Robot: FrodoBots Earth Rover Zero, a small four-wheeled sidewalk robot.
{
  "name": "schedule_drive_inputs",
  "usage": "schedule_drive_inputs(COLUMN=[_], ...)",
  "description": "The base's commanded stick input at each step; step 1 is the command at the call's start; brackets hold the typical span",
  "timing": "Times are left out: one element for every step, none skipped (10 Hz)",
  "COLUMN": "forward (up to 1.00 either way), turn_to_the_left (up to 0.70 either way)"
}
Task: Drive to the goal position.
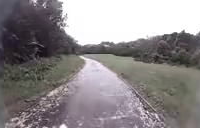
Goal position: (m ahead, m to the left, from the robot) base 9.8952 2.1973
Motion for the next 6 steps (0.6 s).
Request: schedule_drive_inputs(forward=[1.00, 1.00, 1.00, 1.00, 1.00, 1.00], turn_to_the_left=[0.00, 0.00, 0.00, 0.00, 0.00, 0.00])
